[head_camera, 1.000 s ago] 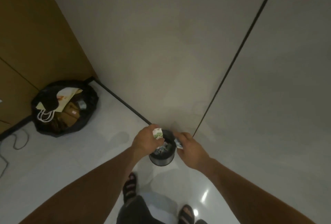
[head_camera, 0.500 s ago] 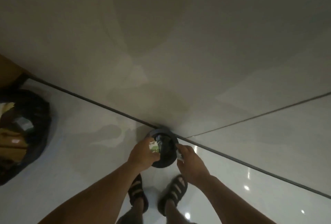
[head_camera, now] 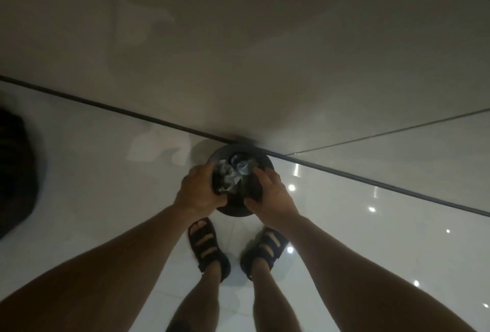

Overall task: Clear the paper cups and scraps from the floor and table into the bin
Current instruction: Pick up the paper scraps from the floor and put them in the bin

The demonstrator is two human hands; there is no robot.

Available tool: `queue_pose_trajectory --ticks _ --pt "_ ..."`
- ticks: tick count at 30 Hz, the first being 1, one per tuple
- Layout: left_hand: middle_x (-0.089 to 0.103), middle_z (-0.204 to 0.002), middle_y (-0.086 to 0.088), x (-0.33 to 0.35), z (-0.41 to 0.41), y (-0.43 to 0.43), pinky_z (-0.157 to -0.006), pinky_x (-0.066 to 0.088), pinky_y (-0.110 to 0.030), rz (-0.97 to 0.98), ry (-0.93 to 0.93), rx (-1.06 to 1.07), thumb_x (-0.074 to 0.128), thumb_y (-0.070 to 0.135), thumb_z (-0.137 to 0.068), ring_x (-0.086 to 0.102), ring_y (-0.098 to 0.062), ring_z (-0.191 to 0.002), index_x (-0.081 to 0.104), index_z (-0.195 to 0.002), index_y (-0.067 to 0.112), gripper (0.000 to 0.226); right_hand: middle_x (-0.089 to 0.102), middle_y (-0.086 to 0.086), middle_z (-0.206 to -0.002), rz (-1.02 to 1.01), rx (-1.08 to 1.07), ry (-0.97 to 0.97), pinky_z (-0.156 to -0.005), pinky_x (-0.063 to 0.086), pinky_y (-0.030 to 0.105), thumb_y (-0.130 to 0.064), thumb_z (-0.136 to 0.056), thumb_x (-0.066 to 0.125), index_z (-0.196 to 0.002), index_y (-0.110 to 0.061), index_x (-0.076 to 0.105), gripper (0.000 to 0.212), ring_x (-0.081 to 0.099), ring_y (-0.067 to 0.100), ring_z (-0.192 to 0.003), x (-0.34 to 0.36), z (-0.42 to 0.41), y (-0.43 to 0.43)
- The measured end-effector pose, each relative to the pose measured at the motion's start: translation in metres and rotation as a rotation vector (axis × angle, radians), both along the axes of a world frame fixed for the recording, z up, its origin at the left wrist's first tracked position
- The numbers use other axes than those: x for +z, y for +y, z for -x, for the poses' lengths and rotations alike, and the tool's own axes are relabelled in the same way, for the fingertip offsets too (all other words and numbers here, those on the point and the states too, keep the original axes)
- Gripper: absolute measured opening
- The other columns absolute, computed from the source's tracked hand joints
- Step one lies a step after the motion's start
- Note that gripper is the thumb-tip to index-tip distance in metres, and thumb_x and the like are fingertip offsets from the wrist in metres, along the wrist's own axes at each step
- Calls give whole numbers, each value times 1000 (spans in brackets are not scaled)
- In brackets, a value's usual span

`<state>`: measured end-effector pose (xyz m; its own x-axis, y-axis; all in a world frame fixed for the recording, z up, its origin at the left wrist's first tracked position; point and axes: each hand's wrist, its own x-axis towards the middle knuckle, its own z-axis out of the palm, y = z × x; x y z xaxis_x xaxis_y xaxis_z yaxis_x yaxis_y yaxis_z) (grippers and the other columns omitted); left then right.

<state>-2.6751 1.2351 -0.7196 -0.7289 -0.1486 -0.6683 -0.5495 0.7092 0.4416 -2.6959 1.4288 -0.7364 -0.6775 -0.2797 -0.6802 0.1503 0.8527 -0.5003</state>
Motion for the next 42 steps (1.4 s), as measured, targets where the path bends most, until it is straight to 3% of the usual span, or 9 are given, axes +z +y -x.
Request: queue_pose_trajectory --ticks 8,14,18,23,33,37,42 --pt "40 -138 -5 112 -3 23 -93 35 -25 -66 82 13 81 26 -67 42 -25 -127 35 -142 24 88 18 -1 -159 -27 -28 55 -108 37 37 -47 -87 63 -151 -36 22 77 31 25 -141 109 -20 38" --pt "31 -148 -5 211 -3 54 -111 32 -37 -80 123 -205 76 36 -71 29 -23 -136 29 -146 23 89 15 -4 -160 -50 -165 152 -109 35 36 -50 -88 62 -150 -39 20 75 29 23 -142 218 -42 61" --pt "29 -149 0 275 -5 78 -111 32 -39 -93 185 -388 72 45 -73 30 -21 -136 28 -147 27 87 20 -2 -158 -97 -275 277 -108 36 35 -48 -89 61 -150 -36 24 73 31 23 -140 299 -74 79" --pt "28 -148 -2 340 -20 127 -109 33 -35 -172 250 -573 68 39 -79 31 -23 -134 28 -147 26 80 18 -4 -158 -142 -515 395 -109 37 35 -46 -89 60 -150 -36 25 71 28 20 -141 374 -131 114" --pt "35 -145 -3 411 -115 293 -100 33 -21 -235 246 -1123 63 42 -83 41 -15 -127 31 -146 25 73 12 -3 -159 -270 -1018 418 -109 35 34 -45 -89 57 -151 -35 22 72 23 20 -142 413 -312 226" --pt "31 -149 -4 430 -174 387 -110 31 -27 -238 269 -1296 62 41 -85 35 -18 -134 26 -149 22 76 13 -3 -159 -305 -1186 406 -110 35 33 -44 -89 58 -151 -34 23 72 22 20 -143 415 -395 282" --pt "26 -152 0 441 -267 498 -111 30 -29 -275 298 -1471 61 41 -86 30 -16 -137 25 -149 24 74 14 -1 -159 -375 -1351 417 -111 33 33 -43 -91 57 -151 -33 23 70 20 20 -143 427 -499 363"
